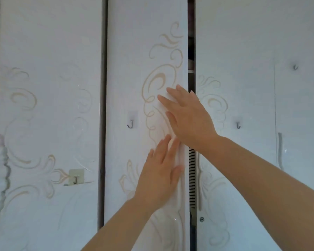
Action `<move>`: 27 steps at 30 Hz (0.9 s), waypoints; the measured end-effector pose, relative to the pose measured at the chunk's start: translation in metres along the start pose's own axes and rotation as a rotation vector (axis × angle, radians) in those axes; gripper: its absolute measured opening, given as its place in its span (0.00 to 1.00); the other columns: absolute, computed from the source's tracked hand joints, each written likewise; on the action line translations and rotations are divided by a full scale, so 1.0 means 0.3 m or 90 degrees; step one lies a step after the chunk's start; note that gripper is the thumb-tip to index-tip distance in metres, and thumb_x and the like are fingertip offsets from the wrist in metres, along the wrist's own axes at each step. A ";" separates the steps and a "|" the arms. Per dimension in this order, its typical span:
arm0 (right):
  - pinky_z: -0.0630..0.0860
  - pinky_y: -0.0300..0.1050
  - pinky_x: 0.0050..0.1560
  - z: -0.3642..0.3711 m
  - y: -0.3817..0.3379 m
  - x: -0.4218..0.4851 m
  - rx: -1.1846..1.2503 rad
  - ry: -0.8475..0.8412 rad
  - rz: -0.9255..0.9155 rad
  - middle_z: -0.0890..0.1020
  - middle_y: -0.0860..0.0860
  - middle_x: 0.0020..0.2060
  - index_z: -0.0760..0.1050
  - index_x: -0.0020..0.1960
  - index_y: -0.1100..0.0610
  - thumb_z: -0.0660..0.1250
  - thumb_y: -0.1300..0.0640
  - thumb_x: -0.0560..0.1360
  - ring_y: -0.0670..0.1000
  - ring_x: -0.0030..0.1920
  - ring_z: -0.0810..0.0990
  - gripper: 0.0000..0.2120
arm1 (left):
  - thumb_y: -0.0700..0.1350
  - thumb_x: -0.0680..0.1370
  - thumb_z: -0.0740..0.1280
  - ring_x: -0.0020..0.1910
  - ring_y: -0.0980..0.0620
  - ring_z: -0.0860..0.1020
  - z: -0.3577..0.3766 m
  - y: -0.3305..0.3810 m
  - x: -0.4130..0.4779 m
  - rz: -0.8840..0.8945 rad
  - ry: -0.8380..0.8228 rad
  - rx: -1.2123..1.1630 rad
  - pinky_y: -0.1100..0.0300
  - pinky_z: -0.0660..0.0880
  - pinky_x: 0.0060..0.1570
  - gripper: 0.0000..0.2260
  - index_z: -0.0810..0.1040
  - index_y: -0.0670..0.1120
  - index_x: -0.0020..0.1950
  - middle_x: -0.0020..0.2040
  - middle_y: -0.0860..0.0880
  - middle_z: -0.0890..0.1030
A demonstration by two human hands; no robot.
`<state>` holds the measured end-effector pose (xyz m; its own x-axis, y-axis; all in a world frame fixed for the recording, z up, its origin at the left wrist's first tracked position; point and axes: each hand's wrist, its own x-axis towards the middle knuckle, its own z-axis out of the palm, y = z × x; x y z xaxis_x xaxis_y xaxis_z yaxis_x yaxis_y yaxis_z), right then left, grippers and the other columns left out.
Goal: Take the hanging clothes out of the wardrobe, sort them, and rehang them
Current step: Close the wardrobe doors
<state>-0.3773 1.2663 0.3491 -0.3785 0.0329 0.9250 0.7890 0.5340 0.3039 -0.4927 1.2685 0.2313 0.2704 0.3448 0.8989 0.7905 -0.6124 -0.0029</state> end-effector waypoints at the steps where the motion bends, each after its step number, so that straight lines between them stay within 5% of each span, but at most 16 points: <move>1: 0.56 0.59 0.70 0.009 0.040 -0.009 -0.027 -0.028 0.001 0.71 0.59 0.67 0.71 0.67 0.58 0.62 0.62 0.77 0.61 0.71 0.64 0.19 | 0.58 0.80 0.45 0.75 0.58 0.46 0.044 0.002 0.004 -0.006 -0.002 0.011 0.53 0.49 0.74 0.26 0.35 0.60 0.74 0.77 0.54 0.46; 5: 0.43 0.52 0.72 0.066 0.184 -0.047 -0.106 -0.101 -0.004 0.63 0.54 0.73 0.66 0.71 0.53 0.59 0.57 0.79 0.55 0.75 0.52 0.21 | 0.61 0.80 0.39 0.75 0.56 0.42 0.197 -0.001 0.031 -0.012 0.005 0.045 0.53 0.42 0.71 0.25 0.34 0.58 0.74 0.76 0.53 0.44; 9: 0.48 0.55 0.70 0.154 0.318 -0.071 -0.125 -0.088 -0.023 0.68 0.56 0.70 0.72 0.67 0.54 0.56 0.54 0.78 0.58 0.74 0.58 0.19 | 0.59 0.82 0.43 0.75 0.48 0.50 0.342 -0.046 0.067 0.019 0.013 0.107 0.39 0.52 0.68 0.27 0.45 0.48 0.77 0.77 0.45 0.54; 12: 0.52 0.56 0.69 0.222 0.430 -0.083 -0.137 -0.089 -0.043 0.69 0.56 0.69 0.73 0.66 0.54 0.49 0.49 0.77 0.59 0.72 0.61 0.24 | 0.60 0.82 0.45 0.75 0.46 0.51 0.449 -0.087 0.106 0.040 0.035 0.125 0.42 0.53 0.71 0.28 0.46 0.47 0.77 0.76 0.43 0.54; 21: 0.39 0.52 0.72 0.407 0.638 -0.103 -0.179 -0.182 -0.079 0.52 0.55 0.76 0.54 0.76 0.52 0.46 0.42 0.78 0.58 0.76 0.45 0.28 | 0.62 0.81 0.44 0.75 0.43 0.52 0.677 -0.198 0.185 0.025 0.001 0.248 0.42 0.51 0.69 0.30 0.46 0.46 0.77 0.76 0.43 0.54; 25: 0.55 0.57 0.70 0.513 0.689 -0.107 -0.151 -0.162 -0.080 0.66 0.60 0.71 0.67 0.71 0.56 0.47 0.43 0.77 0.63 0.72 0.61 0.29 | 0.61 0.81 0.45 0.75 0.44 0.53 0.739 -0.247 0.217 0.013 -0.014 0.286 0.42 0.51 0.69 0.30 0.47 0.47 0.77 0.76 0.44 0.54; 27: 0.55 0.57 0.71 0.566 0.722 -0.111 -0.150 -0.166 -0.086 0.65 0.59 0.71 0.66 0.71 0.56 0.48 0.44 0.77 0.63 0.72 0.59 0.28 | 0.61 0.81 0.45 0.75 0.43 0.52 0.774 -0.268 0.231 0.002 -0.019 0.306 0.42 0.51 0.69 0.29 0.46 0.47 0.77 0.76 0.44 0.53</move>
<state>-0.2759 1.5244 0.3454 -0.5733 0.2058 0.7931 0.8017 0.3407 0.4911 -0.4100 1.5070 0.1920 0.2837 0.3672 0.8858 0.9522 -0.2173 -0.2148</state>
